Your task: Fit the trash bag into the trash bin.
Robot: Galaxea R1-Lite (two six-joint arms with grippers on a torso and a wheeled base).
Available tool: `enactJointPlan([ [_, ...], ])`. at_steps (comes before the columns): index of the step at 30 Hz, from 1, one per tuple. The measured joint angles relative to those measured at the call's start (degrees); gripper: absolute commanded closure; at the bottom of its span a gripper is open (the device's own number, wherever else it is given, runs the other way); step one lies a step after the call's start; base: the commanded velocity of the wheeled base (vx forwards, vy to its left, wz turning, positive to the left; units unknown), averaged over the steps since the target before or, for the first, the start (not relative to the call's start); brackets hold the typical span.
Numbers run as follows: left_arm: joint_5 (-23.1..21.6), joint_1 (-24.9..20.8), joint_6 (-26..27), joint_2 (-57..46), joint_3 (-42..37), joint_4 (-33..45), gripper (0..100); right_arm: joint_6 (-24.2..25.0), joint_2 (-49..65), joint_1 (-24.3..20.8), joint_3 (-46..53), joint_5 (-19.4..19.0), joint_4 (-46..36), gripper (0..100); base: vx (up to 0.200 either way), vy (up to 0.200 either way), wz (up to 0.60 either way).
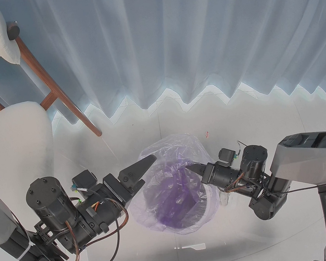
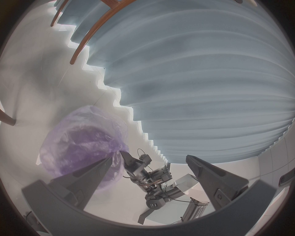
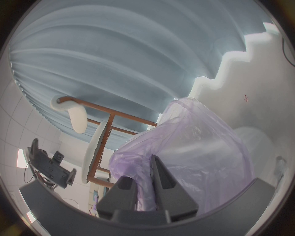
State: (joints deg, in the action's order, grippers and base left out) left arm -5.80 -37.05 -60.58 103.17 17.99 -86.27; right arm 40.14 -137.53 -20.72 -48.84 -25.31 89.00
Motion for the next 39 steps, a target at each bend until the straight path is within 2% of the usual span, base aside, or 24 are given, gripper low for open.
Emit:
enactJointPlan([
  [10,0.0,-0.3,0.0,0.2,-0.1,0.0,0,1.4,-4.4,-2.6,-3.5,1.3,0.5,100,0.0,0.0,0.0],
  [15,0.0,-0.6,0.0,0.2,-0.2,0.0,0,1.1,-5.1,-2.2,-4.3,1.8,0.5,100,0.0,0.0,0.0],
  [24,0.0,-1.0,0.1,0.2,-0.7,-0.1,0,0.9,-4.9,1.9,-5.5,2.4,0.5,100,0.0,0.0,0.0],
  [33,0.0,-1.0,0.1,0.3,-0.9,-0.1,0,-1.5,-4.5,6.2,-5.8,2.6,0.5,100,0.0,0.0,0.0],
  [34,0.0,-1.0,0.1,0.3,-0.9,-0.1,0,-1.6,-4.5,6.4,-5.8,2.6,0.5,0,0.0,0.0,0.0],
  [39,0.0,-1.1,0.2,0.3,-0.9,-0.1,0,-1.6,-4.3,8.5,-5.5,2.9,-0.9,0,0.0,0.0,0.0],
])
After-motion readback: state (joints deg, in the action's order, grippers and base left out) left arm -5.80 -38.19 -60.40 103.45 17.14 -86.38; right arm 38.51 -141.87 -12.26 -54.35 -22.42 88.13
